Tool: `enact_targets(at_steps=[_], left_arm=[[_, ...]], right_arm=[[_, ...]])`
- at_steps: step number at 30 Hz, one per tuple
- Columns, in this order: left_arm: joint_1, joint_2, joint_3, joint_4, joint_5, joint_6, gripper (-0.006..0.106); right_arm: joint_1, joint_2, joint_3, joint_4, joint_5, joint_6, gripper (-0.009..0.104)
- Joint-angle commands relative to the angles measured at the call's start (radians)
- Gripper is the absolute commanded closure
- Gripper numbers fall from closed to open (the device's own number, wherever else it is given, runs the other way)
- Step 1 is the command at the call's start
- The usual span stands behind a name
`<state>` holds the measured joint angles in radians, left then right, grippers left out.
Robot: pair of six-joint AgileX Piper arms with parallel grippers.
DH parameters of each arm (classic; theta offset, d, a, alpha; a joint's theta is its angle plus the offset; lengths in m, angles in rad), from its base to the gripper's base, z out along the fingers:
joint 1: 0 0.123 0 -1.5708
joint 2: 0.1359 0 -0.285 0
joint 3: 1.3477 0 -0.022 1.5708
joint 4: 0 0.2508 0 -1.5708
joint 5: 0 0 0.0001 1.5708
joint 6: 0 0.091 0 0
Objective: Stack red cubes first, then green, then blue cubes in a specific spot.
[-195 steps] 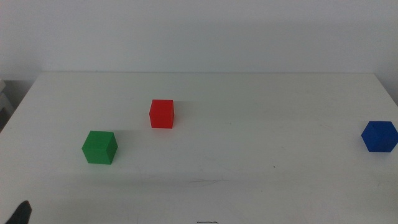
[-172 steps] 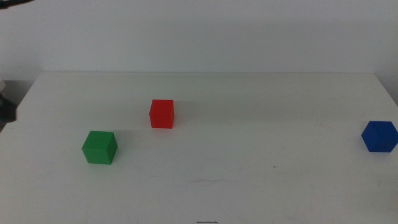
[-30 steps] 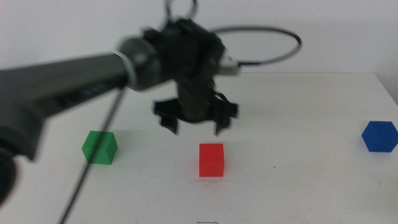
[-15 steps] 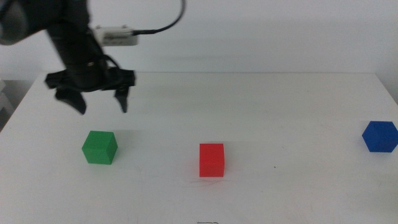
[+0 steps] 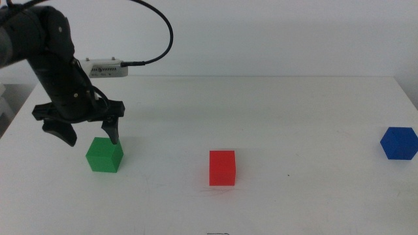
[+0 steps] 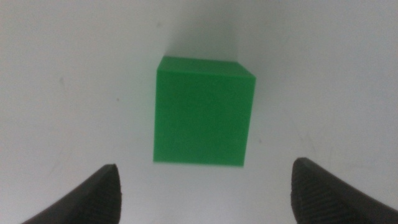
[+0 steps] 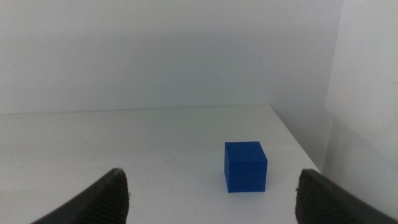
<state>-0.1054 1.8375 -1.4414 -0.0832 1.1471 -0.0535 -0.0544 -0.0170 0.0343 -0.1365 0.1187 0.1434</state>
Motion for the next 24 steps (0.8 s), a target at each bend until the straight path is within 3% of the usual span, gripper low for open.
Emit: enact_targets(at_steps=[1,18,21,24], left_arm=[[-0.001,-0.058,0.003,-0.007,-0.065,0.001,0.007],[-0.002,0.11,0.029,-0.07,-0.189,0.093,0.015],[-0.002,0.121,0.027,-0.083,-0.19,0.093,0.03],[-0.002,0.114,0.024,-0.082,-0.187,0.078,0.056]], right_arm=[[0.0,-0.015,-0.024,-0.012,-0.077,-0.009,0.001],[0.0,-0.015,-0.024,-0.012,-0.077,-0.009,0.001],[0.0,-0.015,-0.024,-0.012,-0.077,-0.009,0.001],[0.0,-0.015,-0.024,-0.012,-0.077,-0.009,0.001]])
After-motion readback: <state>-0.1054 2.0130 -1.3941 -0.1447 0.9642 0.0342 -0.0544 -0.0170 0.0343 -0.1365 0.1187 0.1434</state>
